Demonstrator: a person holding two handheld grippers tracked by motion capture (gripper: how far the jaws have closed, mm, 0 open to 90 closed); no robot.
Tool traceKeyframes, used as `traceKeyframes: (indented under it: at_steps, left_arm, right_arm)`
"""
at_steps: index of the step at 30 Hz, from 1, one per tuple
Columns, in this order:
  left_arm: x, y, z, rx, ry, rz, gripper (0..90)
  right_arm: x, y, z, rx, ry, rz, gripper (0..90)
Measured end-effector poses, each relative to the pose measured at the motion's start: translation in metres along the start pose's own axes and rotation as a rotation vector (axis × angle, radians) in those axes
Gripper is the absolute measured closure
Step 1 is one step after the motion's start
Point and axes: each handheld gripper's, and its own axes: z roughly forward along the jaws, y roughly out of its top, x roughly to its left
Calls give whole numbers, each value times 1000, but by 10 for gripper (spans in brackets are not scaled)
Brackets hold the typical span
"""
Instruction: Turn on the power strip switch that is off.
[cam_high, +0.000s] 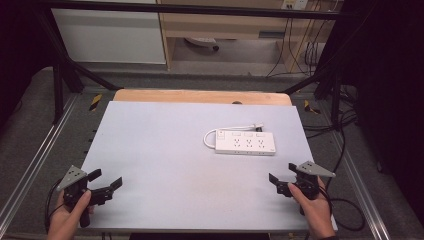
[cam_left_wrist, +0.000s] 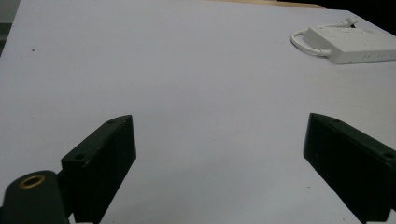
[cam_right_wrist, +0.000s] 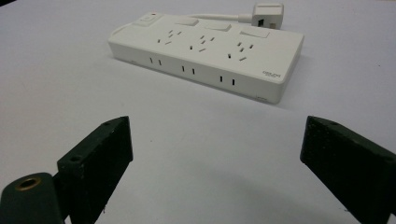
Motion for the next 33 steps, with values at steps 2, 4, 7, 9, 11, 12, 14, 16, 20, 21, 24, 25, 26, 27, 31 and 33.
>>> traceKeyframes:
  at_steps: [2,4,7,9,11,12,14,16,20,21,24,25,26,27,31,33]
  left_arm:
    - [0,0,0,-2,-2,-2,98]
    - [0,1,-1,-5,-5,-3,95]
    - [0,0,0,1,-4,4,94]
    - [0,0,0,2,-6,2,94]
    - [-1,0,1,7,-6,7,93]
    - [-1,0,1,7,-6,7,93]
    - [0,0,1,10,-6,11,94]
    - [0,0,1,10,-10,11,93]
    - [0,0,0,8,-10,15,92]
    - [0,0,0,7,-10,16,92]
    - [0,0,1,8,-14,16,91]
    - [0,0,1,8,-16,17,91]
    - [0,0,1,9,-17,18,91]
    - [-1,0,1,9,-18,17,91]
    - [-1,-1,1,12,-17,19,91]
    - [-1,-1,1,13,-18,16,86]
  right_arm:
    - [0,0,0,8,-10,6,93]
    - [1,0,0,2,-20,2,88]
    - [2,1,0,5,-21,-5,78]
    - [2,1,-1,5,-17,2,67]
    - [1,1,-1,8,-17,4,65]
    - [1,1,-1,12,-15,3,64]
    - [1,1,-1,18,-13,4,63]
    - [3,1,-2,22,-13,7,56]
    - [5,2,-6,23,5,10,46]
    - [5,2,-6,22,10,4,46]
    - [7,3,-8,14,13,11,37]
    - [7,3,-8,14,13,11,37]
    - [7,3,-8,20,23,11,37]
    - [7,3,-8,20,23,11,37]
    - [10,5,-8,39,29,-14,34]
    - [13,6,-7,57,45,-28,37]
